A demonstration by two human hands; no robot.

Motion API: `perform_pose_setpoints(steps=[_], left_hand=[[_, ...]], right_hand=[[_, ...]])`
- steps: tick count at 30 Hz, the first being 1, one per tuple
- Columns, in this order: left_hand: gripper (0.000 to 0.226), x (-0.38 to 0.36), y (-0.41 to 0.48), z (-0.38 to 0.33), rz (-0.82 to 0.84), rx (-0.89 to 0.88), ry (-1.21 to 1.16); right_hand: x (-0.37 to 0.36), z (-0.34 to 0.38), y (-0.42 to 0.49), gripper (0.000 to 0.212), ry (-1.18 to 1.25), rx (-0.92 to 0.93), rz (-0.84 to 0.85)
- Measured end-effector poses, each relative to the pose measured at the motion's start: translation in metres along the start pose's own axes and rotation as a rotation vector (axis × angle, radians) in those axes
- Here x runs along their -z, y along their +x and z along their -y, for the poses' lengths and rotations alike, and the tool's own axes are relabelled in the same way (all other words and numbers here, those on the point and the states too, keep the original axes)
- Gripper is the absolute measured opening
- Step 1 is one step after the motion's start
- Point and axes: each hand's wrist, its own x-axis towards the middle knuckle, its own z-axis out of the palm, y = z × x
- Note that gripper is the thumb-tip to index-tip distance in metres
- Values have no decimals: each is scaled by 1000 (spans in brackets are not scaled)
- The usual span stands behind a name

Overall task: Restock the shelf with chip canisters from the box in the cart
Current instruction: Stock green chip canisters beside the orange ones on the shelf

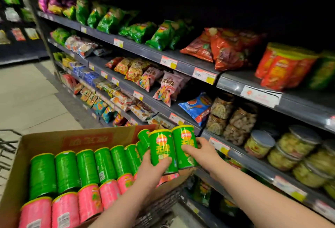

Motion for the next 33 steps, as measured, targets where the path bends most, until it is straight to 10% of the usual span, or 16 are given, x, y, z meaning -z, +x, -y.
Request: perform_pose_setpoints(steps=[16,33], left_hand=[[18,-64,-14,-64,191,-250,-133],[54,-239,-29,-168,439,-390,-185]], right_hand=[[108,6,-25,65,123,117,-169],[382,-16,-6,55,132,220,-731]])
